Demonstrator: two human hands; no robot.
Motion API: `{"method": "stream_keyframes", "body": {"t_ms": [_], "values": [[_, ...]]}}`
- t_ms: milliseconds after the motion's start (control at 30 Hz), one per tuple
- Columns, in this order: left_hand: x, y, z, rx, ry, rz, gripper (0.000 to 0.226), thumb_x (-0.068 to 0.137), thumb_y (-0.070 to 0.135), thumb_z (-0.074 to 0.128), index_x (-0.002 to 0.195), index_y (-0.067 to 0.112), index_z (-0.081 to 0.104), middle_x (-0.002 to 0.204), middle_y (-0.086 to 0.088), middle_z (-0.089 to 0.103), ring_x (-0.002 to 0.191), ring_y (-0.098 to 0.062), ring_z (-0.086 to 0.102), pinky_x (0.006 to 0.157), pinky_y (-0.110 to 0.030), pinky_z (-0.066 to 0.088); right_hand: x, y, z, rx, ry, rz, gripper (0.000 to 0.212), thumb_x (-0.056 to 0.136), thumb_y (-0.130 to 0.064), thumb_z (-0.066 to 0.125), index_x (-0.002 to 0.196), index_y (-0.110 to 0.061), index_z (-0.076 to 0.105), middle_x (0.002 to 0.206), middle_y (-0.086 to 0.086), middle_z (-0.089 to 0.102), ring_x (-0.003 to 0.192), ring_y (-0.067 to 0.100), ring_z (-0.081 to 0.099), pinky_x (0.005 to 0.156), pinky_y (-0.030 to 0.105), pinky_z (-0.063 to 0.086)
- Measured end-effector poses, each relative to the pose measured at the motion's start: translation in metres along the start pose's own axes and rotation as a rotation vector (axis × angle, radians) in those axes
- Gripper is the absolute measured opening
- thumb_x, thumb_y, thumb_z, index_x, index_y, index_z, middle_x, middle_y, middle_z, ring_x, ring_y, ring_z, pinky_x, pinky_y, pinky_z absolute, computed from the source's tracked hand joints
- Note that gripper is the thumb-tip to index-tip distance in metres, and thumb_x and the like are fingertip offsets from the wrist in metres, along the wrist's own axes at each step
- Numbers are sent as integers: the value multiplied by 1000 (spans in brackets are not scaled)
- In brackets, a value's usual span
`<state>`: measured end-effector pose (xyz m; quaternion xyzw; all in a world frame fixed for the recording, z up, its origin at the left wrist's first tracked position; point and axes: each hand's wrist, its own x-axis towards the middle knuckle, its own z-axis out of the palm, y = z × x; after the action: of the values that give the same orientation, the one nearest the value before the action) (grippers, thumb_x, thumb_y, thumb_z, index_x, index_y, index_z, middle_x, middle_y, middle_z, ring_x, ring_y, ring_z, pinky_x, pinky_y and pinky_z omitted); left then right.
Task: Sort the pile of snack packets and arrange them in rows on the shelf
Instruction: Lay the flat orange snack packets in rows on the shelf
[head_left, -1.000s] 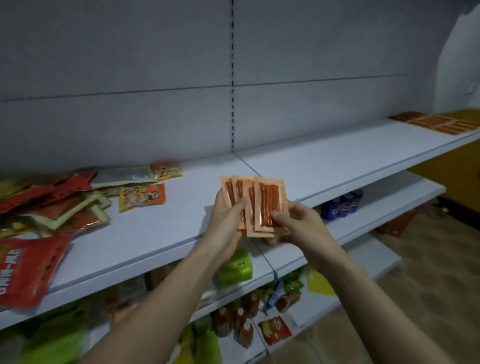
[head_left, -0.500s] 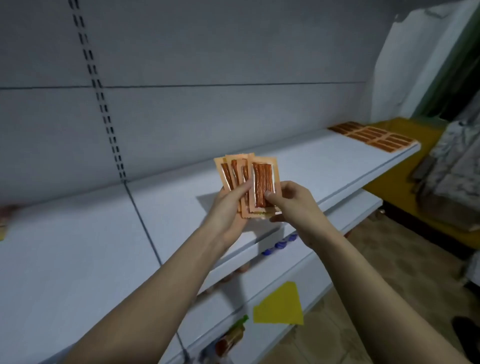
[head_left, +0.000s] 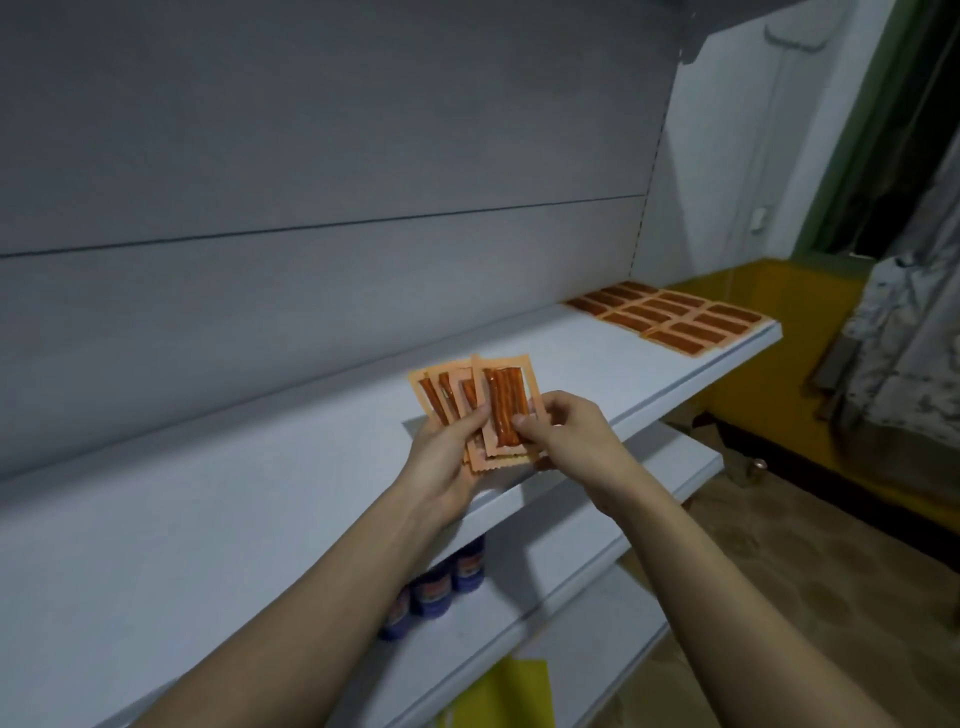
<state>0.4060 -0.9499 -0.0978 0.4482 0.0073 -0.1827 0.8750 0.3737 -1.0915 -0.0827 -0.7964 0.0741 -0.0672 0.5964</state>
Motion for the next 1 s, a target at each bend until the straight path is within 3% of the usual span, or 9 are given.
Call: {"method": "stream_keyframes", "body": {"t_ms": [133, 233, 300, 433, 667, 833, 933, 1000], "values": [[30, -28, 53, 19, 3, -26, 29, 100, 8, 56, 129, 10, 62, 115, -19, 73, 104, -38, 71, 77, -56, 61, 32, 15, -66, -8, -58, 9, 12, 97, -20, 62, 105, -12, 63, 92, 6, 74, 76, 14, 71, 61, 23, 54], [61, -44, 88, 20, 30, 20, 29, 100, 5, 55, 127, 5, 62, 113, -20, 73, 101, -35, 73, 72, -46, 63, 67, 20, -109, -12, -104, -4, 12, 96, -19, 64, 105, -12, 65, 93, 5, 75, 79, 13, 73, 65, 24, 57], [81, -51, 103, 10, 60, 55, 32, 99, 3, 55, 130, 3, 60, 115, -21, 72, 104, -34, 72, 77, -44, 63, 88, 24, -126, -12, -136, 0, 13, 95, -19, 65, 105, -11, 65, 94, 5, 74, 83, 15, 73, 70, 27, 59], [129, -57, 124, -14, 76, 99, 34, 98, 3, 57, 132, 2, 59, 118, -20, 72, 105, -32, 72, 76, -39, 62, 139, 31, -156, -14, -162, -2, 12, 95, -20, 65, 104, -12, 67, 95, 4, 73, 86, 15, 70, 65, 21, 53], [253, -68, 151, -191, 250, 55, 33, 97, -1, 56, 130, -4, 59, 106, -20, 74, 83, -25, 76, 64, -37, 63, 240, 48, -231, 97, -77, 130, 7, 95, -15, 65, 101, -13, 65, 97, 9, 74, 81, 20, 72, 66, 35, 61], [327, -74, 175, -280, 290, 90, 25, 98, -2, 55, 121, 0, 63, 100, -16, 76, 82, -24, 76, 65, -41, 62, 327, 57, -285, 71, -29, 181, 15, 95, -9, 63, 109, -4, 65, 102, 12, 71, 83, 19, 70, 55, 20, 56], [354, -75, 190, -314, 353, 114, 20, 98, -3, 53, 115, 0, 63, 90, -15, 76, 74, -22, 76, 62, -39, 61, 374, 65, -289, 88, -102, 240, 18, 96, -4, 60, 112, 3, 62, 103, 16, 68, 74, 19, 69, 59, 24, 57], [373, -69, 196, -320, 384, 166, 24, 99, -2, 52, 121, -3, 62, 91, -14, 75, 73, -20, 75, 58, -33, 61, 400, 66, -284, 7, -138, 231, 15, 96, -3, 59, 110, 3, 62, 107, 18, 67, 75, 21, 70, 60, 28, 60]]}}
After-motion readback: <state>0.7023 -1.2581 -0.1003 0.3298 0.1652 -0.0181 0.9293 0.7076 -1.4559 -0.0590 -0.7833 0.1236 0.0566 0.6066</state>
